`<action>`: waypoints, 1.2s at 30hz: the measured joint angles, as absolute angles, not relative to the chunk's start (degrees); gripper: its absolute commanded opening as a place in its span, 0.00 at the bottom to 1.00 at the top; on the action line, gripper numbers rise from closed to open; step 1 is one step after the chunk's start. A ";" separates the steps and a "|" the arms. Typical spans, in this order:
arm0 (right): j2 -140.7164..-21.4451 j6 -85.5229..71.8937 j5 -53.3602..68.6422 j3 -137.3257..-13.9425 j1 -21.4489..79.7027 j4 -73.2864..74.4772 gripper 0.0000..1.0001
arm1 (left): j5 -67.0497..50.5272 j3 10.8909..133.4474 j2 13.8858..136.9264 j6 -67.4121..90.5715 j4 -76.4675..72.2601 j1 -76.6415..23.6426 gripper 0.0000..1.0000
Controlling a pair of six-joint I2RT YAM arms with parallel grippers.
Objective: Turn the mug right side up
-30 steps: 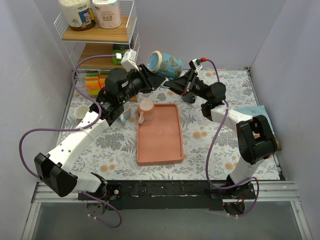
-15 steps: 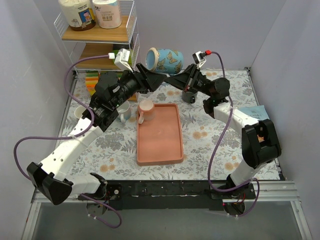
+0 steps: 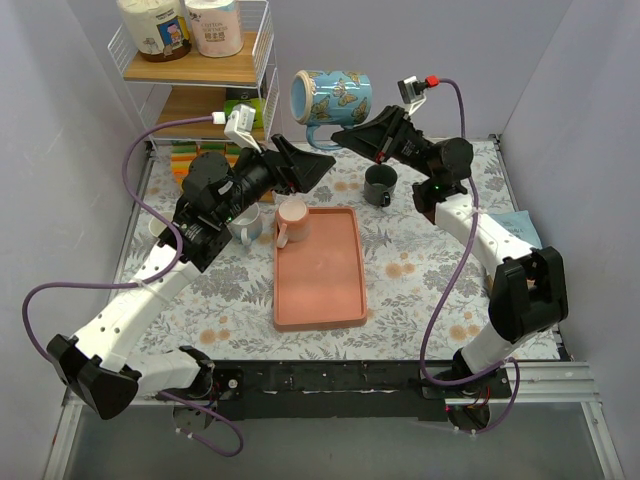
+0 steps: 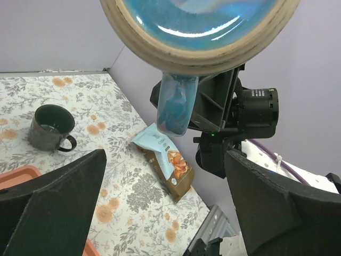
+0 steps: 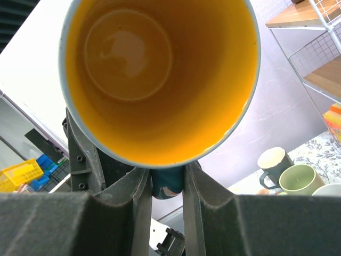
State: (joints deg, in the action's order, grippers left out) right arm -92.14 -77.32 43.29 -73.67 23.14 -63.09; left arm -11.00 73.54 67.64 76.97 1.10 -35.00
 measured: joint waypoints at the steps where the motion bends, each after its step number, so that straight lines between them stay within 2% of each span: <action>1: -92.03 -77.23 43.20 -73.67 23.09 -63.00 0.01 | -11.00 73.52 67.64 76.82 1.19 -35.00 0.93; 12: -89.67 -74.43 41.87 -72.75 21.56 -58.67 0.01 | -10.41 73.54 66.98 73.97 2.92 -35.00 0.95; 36: -77.06 -74.00 41.89 -55.09 14.02 -56.77 0.01 | -7.31 73.54 67.26 70.89 6.46 -35.00 0.98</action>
